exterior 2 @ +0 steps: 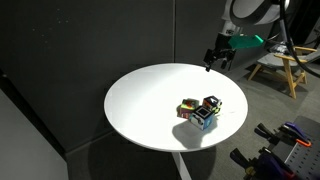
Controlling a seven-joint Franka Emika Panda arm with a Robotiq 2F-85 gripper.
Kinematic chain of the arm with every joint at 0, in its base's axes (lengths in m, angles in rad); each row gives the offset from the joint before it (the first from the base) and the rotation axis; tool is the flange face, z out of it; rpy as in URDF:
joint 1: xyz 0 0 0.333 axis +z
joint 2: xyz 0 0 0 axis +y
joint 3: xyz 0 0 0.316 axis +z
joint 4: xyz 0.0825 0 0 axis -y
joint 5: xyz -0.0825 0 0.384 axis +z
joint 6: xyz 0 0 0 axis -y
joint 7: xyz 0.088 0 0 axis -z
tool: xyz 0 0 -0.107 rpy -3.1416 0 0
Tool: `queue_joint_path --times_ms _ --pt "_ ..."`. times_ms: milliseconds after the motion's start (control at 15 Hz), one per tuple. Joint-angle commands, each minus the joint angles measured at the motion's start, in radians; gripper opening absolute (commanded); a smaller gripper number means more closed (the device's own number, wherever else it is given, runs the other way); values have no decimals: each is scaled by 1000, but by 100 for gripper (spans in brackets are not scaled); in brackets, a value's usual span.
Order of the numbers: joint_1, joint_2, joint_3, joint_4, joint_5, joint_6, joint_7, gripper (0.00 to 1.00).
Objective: Move the black and white object to the right, then back to the left
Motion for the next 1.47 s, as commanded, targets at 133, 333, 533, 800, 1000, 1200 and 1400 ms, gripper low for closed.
queue_joint_path --times_ms 133,333,533,800,1000,1200,1400 --pt "-1 119 -19 28 -44 85 72 100" --pt "7 164 -31 33 -77 109 102 100" --pt "13 185 -38 40 -91 99 115 100" --pt "10 180 -34 22 -66 108 82 100" --pt "10 180 -34 24 -67 108 83 100" --pt "9 179 -39 11 -75 117 90 100" --pt "7 198 -55 -1 -92 119 110 100"
